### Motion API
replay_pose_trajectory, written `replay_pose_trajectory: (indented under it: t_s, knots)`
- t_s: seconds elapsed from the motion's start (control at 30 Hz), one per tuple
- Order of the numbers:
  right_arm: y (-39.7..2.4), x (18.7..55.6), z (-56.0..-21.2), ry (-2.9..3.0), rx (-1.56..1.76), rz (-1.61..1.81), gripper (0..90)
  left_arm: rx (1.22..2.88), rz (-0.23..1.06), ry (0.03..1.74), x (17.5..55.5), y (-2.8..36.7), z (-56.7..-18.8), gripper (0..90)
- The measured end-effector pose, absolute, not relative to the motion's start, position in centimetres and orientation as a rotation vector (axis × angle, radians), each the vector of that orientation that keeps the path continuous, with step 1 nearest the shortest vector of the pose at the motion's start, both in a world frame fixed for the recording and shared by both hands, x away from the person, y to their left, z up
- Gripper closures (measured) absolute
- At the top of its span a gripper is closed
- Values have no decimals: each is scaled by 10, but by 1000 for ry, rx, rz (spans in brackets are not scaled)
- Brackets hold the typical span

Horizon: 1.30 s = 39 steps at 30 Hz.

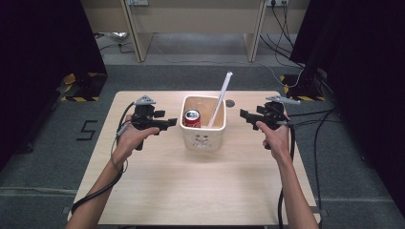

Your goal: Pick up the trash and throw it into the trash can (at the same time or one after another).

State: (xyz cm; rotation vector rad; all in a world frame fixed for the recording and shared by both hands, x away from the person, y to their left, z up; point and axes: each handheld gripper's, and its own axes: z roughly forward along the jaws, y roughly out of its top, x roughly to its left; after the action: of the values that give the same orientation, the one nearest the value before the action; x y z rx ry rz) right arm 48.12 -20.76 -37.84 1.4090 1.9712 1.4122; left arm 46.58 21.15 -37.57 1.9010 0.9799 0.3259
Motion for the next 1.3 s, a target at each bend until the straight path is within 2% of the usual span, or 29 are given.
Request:
replay_pose_trajectory:
  t_s: [0.6,1.3]
  knots:
    - [-211,443,-395,2028,1307,1260,163,1909,358,1001,435,232,-404,184]
    - [-213,393,-436,2124,1239,1018,167,1936,390,994,403,243,-451,192]
